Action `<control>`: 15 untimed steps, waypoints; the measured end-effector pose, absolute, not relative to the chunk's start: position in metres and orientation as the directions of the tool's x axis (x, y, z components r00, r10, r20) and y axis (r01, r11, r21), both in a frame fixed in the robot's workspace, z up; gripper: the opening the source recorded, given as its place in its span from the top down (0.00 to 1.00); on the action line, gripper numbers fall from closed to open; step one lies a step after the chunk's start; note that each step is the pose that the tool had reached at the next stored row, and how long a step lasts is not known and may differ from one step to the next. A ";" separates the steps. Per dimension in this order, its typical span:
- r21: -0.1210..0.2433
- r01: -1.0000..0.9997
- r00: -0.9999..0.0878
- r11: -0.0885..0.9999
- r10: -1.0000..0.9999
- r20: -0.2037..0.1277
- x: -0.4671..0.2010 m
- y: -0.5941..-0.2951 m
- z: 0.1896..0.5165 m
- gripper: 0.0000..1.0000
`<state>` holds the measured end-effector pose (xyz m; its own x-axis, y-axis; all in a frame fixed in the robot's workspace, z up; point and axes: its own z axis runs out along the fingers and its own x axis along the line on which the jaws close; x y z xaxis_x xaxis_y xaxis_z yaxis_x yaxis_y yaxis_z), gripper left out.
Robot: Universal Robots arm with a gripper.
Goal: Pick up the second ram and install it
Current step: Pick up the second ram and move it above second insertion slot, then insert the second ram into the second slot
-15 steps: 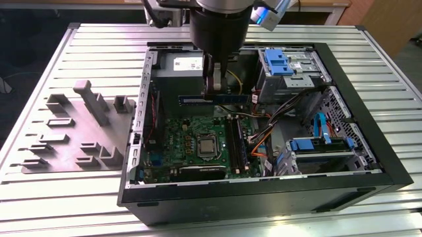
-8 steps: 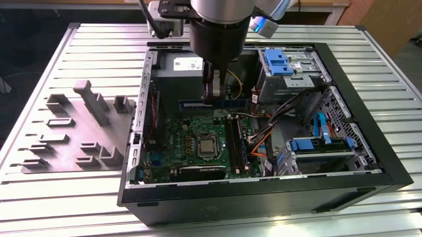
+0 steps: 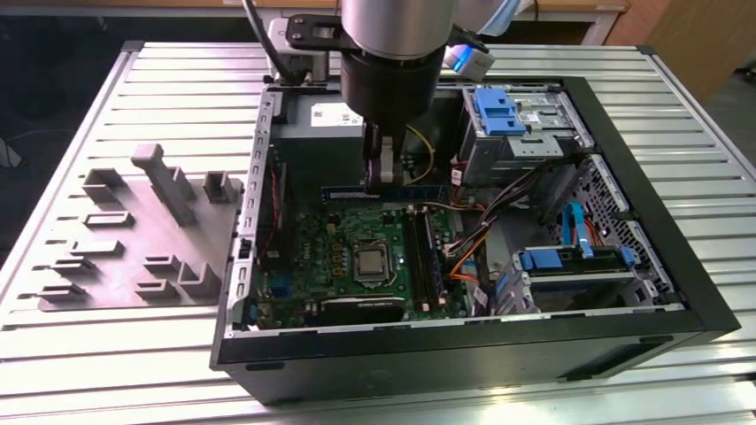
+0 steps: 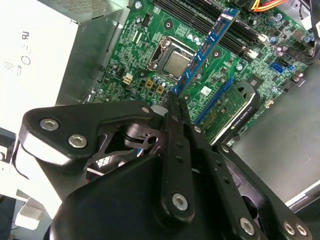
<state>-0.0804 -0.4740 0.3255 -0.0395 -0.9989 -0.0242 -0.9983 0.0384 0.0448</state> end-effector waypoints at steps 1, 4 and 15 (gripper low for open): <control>0.045 -0.998 -0.039 0.038 -0.999 -0.024 -0.080 -0.474 0.325 0.89; 0.045 -0.998 -0.039 0.038 -0.999 -0.024 -0.080 -0.474 0.325 0.89; 0.045 -0.997 -0.063 0.062 -0.998 -0.024 -0.080 -0.474 0.325 0.89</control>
